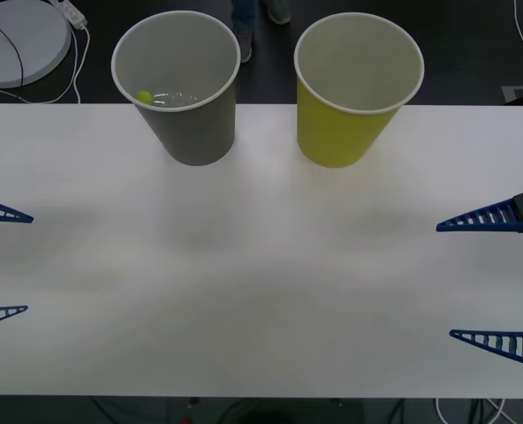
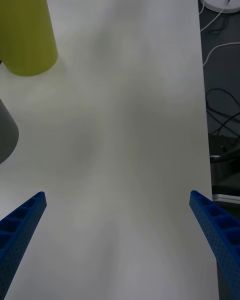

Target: Put the can into the green bin and the plastic bottle into the gray bin

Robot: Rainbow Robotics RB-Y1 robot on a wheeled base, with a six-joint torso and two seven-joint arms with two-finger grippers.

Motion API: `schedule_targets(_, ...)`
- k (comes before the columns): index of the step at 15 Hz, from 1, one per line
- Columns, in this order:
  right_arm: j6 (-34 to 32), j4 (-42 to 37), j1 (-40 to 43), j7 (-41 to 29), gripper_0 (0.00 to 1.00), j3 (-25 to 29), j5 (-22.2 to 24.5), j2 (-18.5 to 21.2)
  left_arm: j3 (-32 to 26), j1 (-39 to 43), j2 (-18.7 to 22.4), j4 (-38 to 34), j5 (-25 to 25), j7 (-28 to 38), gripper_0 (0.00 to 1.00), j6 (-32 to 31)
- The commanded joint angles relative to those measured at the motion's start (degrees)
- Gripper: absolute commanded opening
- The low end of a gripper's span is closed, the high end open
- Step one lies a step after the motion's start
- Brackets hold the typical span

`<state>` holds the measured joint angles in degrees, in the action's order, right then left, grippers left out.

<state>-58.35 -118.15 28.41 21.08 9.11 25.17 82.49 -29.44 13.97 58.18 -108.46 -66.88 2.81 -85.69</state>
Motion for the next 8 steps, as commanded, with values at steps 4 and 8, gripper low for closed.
schedule_targets(4,0.6,-2.7,3.0,-4.3,1.00,4.3,2.9,-2.0,0.0,0.0,0.0,0.0,0.0,0.0,1.00,0.0)
schedule_targets(8,0.6,-2.6,3.0,-4.3,1.00,4.3,2.7,-2.1,0.0,0.0,0.0,0.0,0.0,0.0,1.00,0.0)
